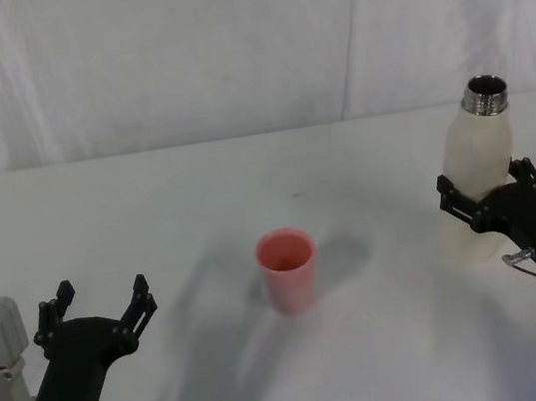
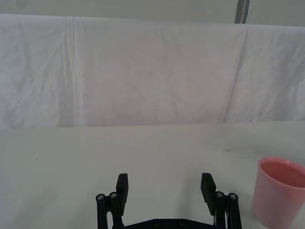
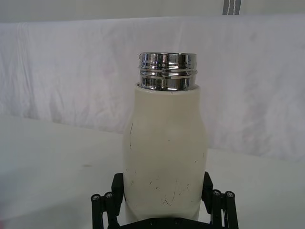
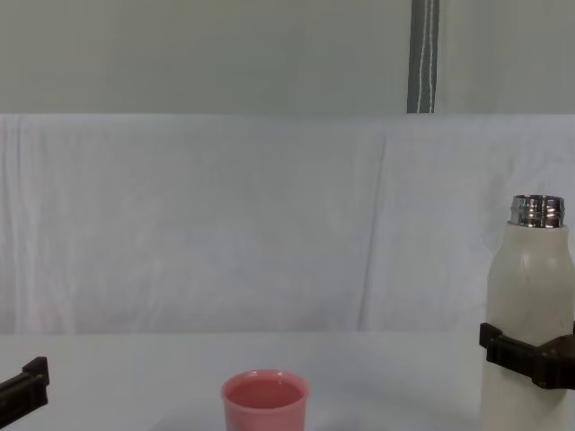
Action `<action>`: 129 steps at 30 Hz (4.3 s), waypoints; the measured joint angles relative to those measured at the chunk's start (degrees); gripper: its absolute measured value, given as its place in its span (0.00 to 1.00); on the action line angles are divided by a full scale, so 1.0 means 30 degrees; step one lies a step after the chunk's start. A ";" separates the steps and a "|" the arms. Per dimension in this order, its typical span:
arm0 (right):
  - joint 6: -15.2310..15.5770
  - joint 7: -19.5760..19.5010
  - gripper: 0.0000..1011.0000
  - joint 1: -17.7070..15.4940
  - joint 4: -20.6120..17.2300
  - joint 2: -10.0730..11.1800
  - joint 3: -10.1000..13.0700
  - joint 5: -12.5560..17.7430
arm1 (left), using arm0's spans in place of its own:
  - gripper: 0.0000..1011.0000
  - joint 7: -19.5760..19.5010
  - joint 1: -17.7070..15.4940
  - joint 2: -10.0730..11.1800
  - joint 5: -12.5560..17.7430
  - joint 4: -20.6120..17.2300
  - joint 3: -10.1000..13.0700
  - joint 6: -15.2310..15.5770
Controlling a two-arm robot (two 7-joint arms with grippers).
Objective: Grasp the thermos with one hand and pour water into the cup lid.
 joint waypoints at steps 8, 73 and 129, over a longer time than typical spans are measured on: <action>0.0000 0.0000 0.99 0.0000 0.0000 0.0001 -0.0001 -0.0001 | 0.99 -0.0001 0.0000 0.0000 0.0000 0.0000 0.0000 0.0000; 0.0528 -0.0300 0.99 -0.1464 -0.1849 0.0289 0.0357 -0.0046 | 0.99 0.0000 0.0000 -0.0001 0.0000 0.0000 0.0001 -0.0001; 0.0899 -0.0461 0.99 -0.4322 -0.4728 0.0643 0.0504 -0.0377 | 0.99 0.0000 0.0000 -0.0001 0.0001 0.0000 0.0001 -0.0001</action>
